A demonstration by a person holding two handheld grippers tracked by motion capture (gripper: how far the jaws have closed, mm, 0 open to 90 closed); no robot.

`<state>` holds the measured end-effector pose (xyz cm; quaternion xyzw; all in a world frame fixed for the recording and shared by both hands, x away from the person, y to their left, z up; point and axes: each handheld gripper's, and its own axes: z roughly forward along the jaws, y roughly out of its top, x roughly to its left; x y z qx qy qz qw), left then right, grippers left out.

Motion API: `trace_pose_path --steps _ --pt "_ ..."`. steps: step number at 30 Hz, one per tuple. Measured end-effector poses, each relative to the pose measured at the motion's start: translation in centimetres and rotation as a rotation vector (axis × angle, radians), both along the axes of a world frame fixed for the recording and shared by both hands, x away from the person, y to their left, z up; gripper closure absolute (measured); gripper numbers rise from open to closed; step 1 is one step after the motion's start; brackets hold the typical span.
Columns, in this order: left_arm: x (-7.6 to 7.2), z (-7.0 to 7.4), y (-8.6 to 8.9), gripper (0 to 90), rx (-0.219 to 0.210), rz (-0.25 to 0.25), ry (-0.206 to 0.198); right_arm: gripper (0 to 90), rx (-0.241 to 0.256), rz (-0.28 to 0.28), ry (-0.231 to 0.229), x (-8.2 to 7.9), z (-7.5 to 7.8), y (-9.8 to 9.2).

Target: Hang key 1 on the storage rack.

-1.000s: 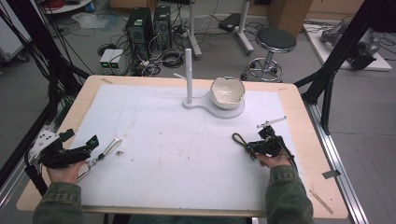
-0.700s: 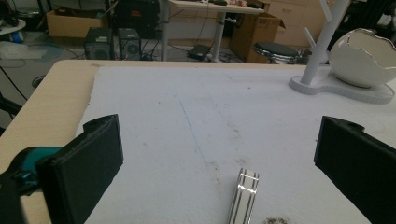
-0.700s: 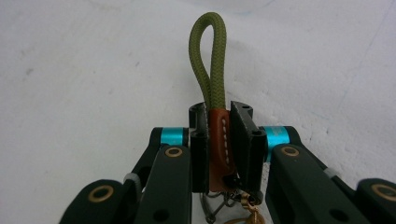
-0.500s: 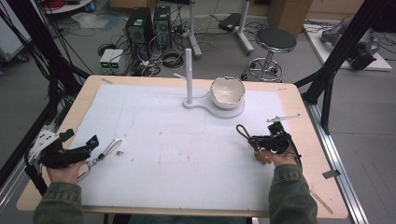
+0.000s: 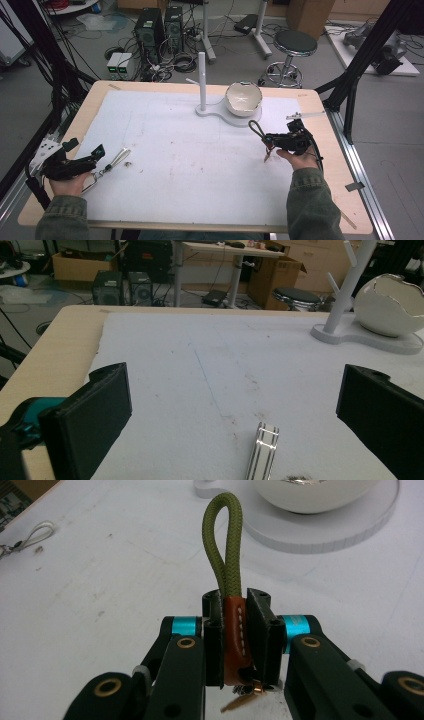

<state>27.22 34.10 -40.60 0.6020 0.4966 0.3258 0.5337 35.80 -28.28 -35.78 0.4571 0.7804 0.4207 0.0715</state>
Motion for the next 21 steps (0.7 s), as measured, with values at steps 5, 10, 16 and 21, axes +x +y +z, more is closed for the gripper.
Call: trace_pose_path --steps 5,10,16,21 --pt "0.0 0.0 0.0 1.7 -0.004 0.0 0.001 78.0 -0.007 0.017 -0.014 0.3 1.2 0.9" --pt "0.0 0.0 0.1 1.7 -0.01 0.0 0.001 77.9 -0.002 0.035 -0.032 0.6 2.1 1.7" --pt "0.0 0.0 0.1 1.7 -0.013 -0.001 0.001 77.9 0.003 0.05 -0.041 1.2 3.1 2.9" --pt "0.0 0.0 0.1 1.7 -0.014 -0.001 0.002 77.9 -0.001 0.064 -0.053 1.7 3.7 3.8"
